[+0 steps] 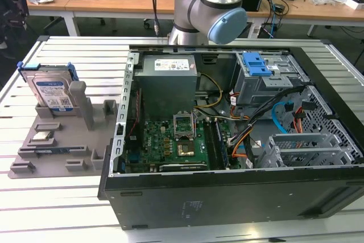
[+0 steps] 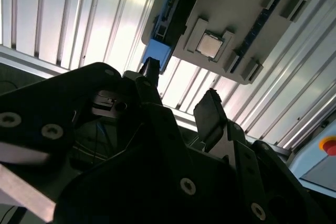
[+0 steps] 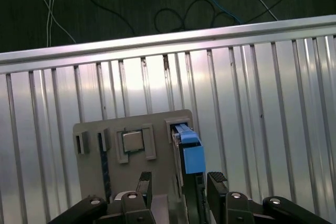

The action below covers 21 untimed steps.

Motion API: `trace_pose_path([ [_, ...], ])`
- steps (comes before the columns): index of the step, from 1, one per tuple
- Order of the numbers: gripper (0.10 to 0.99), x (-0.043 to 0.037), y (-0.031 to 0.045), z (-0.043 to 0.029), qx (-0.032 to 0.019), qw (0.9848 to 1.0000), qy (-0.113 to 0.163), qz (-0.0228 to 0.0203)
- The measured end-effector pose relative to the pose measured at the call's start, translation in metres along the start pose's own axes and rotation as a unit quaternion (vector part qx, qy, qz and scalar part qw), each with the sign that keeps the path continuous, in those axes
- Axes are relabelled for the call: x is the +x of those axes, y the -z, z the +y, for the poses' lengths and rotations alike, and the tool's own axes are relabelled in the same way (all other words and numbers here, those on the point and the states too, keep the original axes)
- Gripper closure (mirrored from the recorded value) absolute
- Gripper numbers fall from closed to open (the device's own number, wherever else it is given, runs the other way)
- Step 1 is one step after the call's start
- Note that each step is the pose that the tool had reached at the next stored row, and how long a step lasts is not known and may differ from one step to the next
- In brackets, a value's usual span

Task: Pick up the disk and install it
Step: 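Pick up the disk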

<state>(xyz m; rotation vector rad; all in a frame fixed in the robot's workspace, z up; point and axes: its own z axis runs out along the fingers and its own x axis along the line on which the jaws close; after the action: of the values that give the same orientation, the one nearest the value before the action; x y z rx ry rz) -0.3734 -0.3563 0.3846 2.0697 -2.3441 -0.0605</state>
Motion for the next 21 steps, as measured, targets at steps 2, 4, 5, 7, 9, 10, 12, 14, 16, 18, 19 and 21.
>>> trace_pose_path([
  [2, 0.545, -0.0002, -0.0023, -0.0014, 0.0, 1.0, 0.0, 0.0],
  [4, 0.545, -0.0004, -0.006, -0.0029, 0.0, 1.0, 0.0, -0.0001],
  [5, 0.545, -0.0005, -0.0073, -0.0034, 0.0, 1.0, 0.0, 0.0],
  [7, 0.545, -0.0009, -0.0233, -0.0077, 0.0, 1.0, 0.0, 0.0],
  [9, 0.545, -0.0009, -0.0262, -0.0081, 0.0, 1.0, 0.0, 0.0],
  [10, 0.545, -0.0009, -0.0276, -0.0084, 0.0, 1.0, 0.0, 0.0],
  [12, 0.545, -0.0009, -0.0314, -0.0089, 0.0, 1.0, 0.0, 0.0],
  [14, 0.545, -0.0008, -0.0386, -0.0095, 0.0, 1.0, 0.0, 0.0],
  [16, 0.545, -0.0007, -0.0435, -0.0099, 0.0, 1.0, 0.0, 0.0],
  [18, 0.545, -0.0011, -0.0475, -0.0107, 0.0, 1.0, 0.0, 0.0],
  [19, 0.545, -0.0023, -0.0483, -0.0108, 0.0, 1.0, 0.001, 0.0001],
  [21, 0.545, -0.0077, -0.0492, -0.0103, -0.0001, 1.0, 0.004, 0.0002],
])
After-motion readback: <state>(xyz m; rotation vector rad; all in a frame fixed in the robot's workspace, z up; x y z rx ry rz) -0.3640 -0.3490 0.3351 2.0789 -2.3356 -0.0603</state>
